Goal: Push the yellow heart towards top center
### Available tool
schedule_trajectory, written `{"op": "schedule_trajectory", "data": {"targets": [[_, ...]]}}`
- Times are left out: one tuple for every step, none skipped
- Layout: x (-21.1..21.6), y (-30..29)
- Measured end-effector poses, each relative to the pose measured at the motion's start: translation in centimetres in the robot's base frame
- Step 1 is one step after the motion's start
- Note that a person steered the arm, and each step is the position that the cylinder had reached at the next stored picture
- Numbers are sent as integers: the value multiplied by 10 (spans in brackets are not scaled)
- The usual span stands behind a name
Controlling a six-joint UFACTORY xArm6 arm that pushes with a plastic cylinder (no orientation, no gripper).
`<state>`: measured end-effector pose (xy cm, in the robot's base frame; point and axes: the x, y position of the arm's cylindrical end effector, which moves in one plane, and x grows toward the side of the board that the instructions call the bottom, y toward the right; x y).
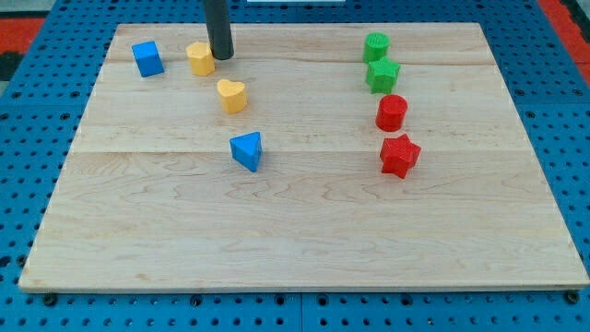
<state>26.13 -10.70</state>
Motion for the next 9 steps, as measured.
{"op": "schedule_trajectory", "data": {"targets": [[9,54],[74,103],[120,61],[106,-19],[92,-32],[87,-7],[74,4],[75,15],[76,16]]}}
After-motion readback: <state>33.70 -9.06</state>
